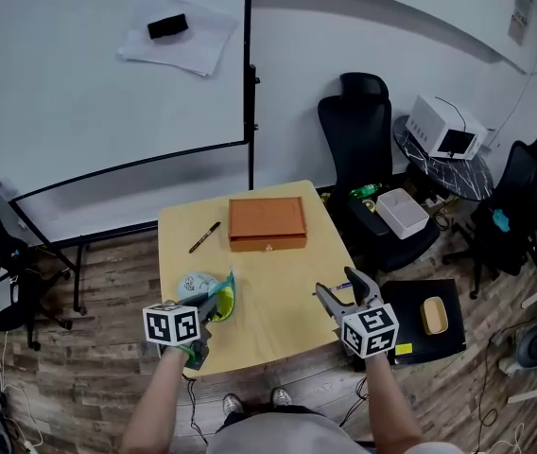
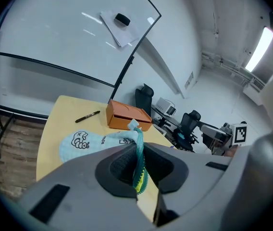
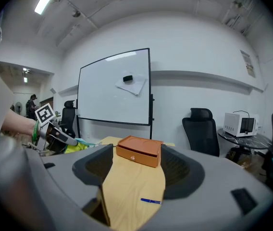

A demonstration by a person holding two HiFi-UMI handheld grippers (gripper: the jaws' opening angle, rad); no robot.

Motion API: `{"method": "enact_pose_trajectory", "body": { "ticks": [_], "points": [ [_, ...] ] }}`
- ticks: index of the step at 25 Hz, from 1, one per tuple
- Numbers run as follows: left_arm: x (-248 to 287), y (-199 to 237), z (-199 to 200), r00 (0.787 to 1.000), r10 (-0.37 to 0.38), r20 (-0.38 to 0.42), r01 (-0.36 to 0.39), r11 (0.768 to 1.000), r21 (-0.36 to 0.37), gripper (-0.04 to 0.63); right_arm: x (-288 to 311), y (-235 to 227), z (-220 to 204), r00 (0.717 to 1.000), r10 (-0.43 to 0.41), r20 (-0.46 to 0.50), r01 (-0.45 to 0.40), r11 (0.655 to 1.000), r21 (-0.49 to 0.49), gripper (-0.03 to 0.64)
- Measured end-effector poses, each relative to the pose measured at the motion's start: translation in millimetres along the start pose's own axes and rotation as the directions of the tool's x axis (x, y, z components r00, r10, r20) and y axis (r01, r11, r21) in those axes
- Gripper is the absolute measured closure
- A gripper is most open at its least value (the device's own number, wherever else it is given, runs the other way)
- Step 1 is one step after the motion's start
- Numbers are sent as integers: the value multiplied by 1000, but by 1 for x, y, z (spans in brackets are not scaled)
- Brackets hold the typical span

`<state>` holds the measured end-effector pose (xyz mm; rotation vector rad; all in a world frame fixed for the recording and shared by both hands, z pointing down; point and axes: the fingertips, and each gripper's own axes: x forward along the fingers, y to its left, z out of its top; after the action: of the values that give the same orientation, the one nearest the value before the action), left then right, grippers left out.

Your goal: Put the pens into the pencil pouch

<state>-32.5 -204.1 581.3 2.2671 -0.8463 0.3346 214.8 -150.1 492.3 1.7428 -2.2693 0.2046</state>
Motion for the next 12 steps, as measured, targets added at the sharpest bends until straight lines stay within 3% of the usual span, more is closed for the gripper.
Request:
{"method": "enact_pose_trajectory", "body": {
  "ticks": [7,12],
  "points": [
    [25,-12,4,1000,12,29,-11,1000,-23,555,6,-45,-50,990,14,-142,-28,995,-98,321],
    [45,-19,-1,1000,26,15,-25,999,-38,555,15,-79,-113,945,68,-321,-116,985,-132,321]
  ]
}}
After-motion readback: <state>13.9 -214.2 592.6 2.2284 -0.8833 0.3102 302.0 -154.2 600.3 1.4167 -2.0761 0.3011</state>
